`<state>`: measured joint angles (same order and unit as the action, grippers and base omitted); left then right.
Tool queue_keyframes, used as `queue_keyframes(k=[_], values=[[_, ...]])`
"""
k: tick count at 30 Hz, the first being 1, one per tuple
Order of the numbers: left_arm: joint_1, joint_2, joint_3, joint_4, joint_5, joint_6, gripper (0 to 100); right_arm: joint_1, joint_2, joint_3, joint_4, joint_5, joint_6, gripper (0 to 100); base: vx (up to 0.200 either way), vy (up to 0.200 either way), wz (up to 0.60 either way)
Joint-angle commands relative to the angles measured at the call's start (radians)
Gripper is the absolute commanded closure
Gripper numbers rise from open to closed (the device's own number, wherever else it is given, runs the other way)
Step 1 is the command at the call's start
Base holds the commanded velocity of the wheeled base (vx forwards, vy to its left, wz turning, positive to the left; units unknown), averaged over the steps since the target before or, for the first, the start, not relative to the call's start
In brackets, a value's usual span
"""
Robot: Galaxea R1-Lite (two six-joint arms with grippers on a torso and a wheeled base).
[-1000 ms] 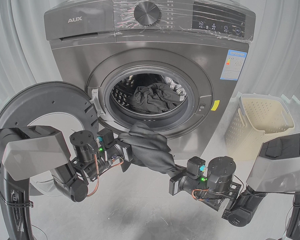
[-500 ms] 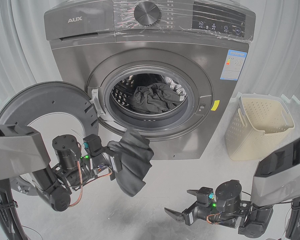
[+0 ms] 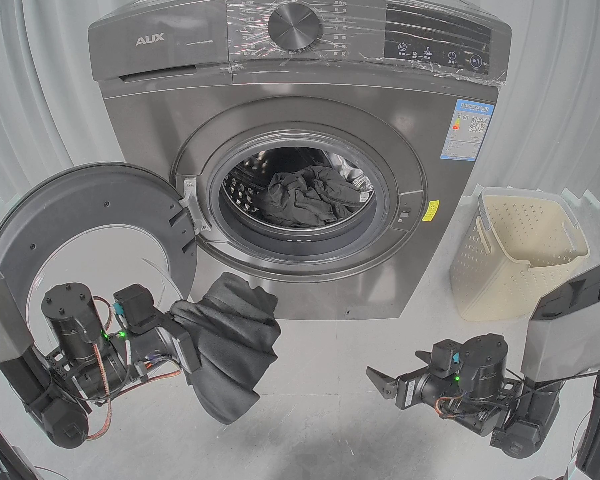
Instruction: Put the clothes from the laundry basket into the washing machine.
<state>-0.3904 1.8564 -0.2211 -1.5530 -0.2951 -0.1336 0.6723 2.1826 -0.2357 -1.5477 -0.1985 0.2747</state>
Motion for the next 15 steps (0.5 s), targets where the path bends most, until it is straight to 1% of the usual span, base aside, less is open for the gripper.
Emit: queue_keyframes(k=[1, 3, 7, 8, 14, 15], values=[[0.036, -0.045, 0.037, -0.002, 0.002, 0.023, 100, -0.034, -0.072, -0.002, 0.001, -0.001, 0.000, 0, 0.000, 0.000, 0.00], [0.036, -0.042, 0.043, -0.001, 0.002, 0.028, 100, -0.051, -0.076, -0.004, 0.000, 0.001, 0.000, 0, 0.000, 0.000, 0.00], [0.035, -0.031, 0.040, -0.001, 0.001, 0.026, 100, -0.071, -0.079, -0.008, 0.000, 0.008, 0.000, 0, 0.000, 0.000, 0.00], [0.033, -0.022, 0.037, -0.001, 0.001, 0.031, 100, -0.074, -0.078, -0.010, 0.000, 0.011, 0.000, 0, 0.000, 0.000, 0.00], [0.031, 0.006, 0.035, -0.002, 0.002, 0.032, 100, -0.066, -0.079, -0.011, 0.000, 0.011, 0.000, 0, 0.200, 0.000, 0.00], [0.030, 0.006, 0.039, -0.001, 0.001, 0.032, 100, -0.063, -0.079, -0.010, 0.000, 0.011, 0.001, 0, 0.000, 0.000, 0.00]])
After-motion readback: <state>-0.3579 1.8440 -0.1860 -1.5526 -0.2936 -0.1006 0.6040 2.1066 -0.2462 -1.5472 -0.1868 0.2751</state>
